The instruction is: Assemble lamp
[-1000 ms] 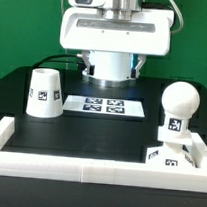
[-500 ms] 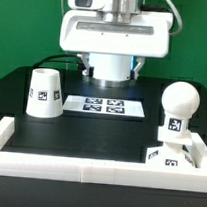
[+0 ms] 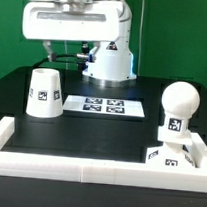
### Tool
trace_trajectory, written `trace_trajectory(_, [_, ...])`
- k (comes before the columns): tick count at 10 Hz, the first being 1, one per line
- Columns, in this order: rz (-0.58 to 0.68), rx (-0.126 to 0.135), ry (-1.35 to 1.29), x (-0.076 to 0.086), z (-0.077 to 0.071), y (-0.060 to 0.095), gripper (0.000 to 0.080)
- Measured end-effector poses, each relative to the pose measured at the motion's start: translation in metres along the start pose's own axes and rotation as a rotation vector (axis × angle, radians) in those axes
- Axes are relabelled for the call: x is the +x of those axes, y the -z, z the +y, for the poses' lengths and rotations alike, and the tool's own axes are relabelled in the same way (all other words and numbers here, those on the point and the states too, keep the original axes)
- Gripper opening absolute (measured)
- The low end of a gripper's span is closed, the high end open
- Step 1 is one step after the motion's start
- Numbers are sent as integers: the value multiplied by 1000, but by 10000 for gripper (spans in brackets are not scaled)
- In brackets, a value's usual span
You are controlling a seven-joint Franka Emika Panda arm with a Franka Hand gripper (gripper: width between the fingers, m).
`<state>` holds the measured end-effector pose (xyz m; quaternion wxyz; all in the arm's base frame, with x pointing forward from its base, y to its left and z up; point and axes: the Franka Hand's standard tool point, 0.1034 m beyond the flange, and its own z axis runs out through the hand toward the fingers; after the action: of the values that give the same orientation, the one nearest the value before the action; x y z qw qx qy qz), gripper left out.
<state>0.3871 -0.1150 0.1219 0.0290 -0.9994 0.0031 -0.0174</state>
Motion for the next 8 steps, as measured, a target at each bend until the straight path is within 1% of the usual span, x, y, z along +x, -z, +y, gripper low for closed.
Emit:
trace_trajectory(3, [-34, -5, 5, -3, 4, -16, 698])
trace_trajectory(4, [-44, -6, 5, -4, 4, -20, 698])
trace_trajectory(5, [-47, -6, 5, -5, 5, -21, 698])
trace_trajectory(6, [-47, -8, 16, -9, 8, -22, 698])
trace_trajectory(8, [-63, -18, 7, -21, 12, -35, 698])
